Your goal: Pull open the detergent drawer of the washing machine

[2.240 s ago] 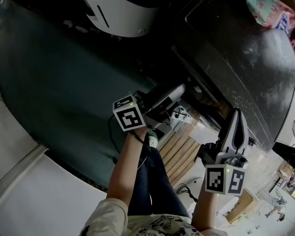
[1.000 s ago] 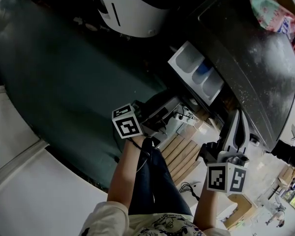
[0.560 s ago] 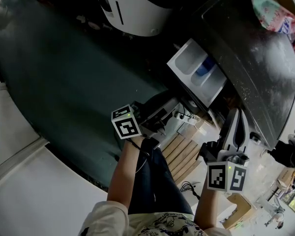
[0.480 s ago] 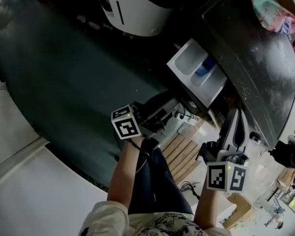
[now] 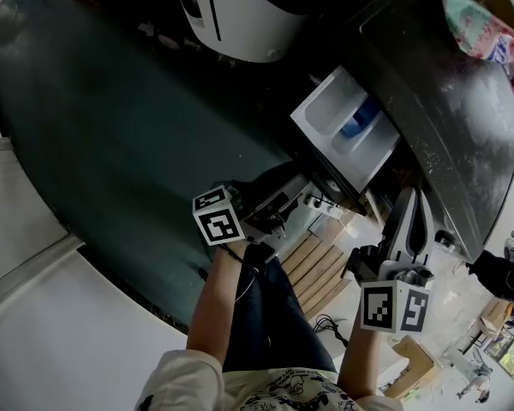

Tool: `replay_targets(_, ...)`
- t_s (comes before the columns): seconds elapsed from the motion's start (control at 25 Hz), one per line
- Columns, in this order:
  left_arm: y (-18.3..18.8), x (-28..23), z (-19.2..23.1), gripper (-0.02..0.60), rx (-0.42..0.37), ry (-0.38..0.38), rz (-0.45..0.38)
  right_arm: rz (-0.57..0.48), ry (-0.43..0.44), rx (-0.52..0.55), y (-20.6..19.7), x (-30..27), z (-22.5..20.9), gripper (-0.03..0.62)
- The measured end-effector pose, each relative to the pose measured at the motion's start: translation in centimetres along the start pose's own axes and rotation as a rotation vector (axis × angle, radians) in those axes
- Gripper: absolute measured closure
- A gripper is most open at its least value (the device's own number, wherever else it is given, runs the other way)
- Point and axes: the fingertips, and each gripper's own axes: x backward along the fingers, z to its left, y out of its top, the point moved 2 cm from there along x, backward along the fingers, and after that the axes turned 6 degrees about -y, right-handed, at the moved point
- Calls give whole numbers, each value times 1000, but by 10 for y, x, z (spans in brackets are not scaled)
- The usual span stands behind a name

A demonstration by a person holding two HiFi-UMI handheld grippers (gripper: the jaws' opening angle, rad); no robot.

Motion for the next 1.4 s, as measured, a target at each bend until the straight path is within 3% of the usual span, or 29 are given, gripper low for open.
replay_targets(0.08, 3, 8, 0, 569, -12, 17, -29, 1, 4, 0, 0, 0, 1, 583)
replay_targets(0.2, 12, 17, -8, 569, 1, -7, -89, 1, 8, 0, 0, 0, 2, 583)
replay_targets(0.36, 10, 21, -4, 568, -3, 26, -54, 1, 11, 0, -2, 2, 6, 583)
replay_targets(0.6, 7, 22, -8, 568, 12, 31, -72, -5, 14, 4, 2, 7, 9, 583)
replay_targets(0.76, 4, 21, -22, 568, -18, 60, -42, -15, 9, 12, 11, 12, 8, 583)
replay_targets(1.0, 11, 15, -67, 568, -140, 130, -12, -36, -3, 19, 38, 27, 2, 583)
replay_targets(1.24, 25, -2, -125, 569, -352, 262, 12, -62, -22, 18, 72, 51, -4, 583)
replay_targets(1.4, 31, -23, -175, 568, -481, 292, 57, -78, -20, 23, 101, 71, -5, 583)
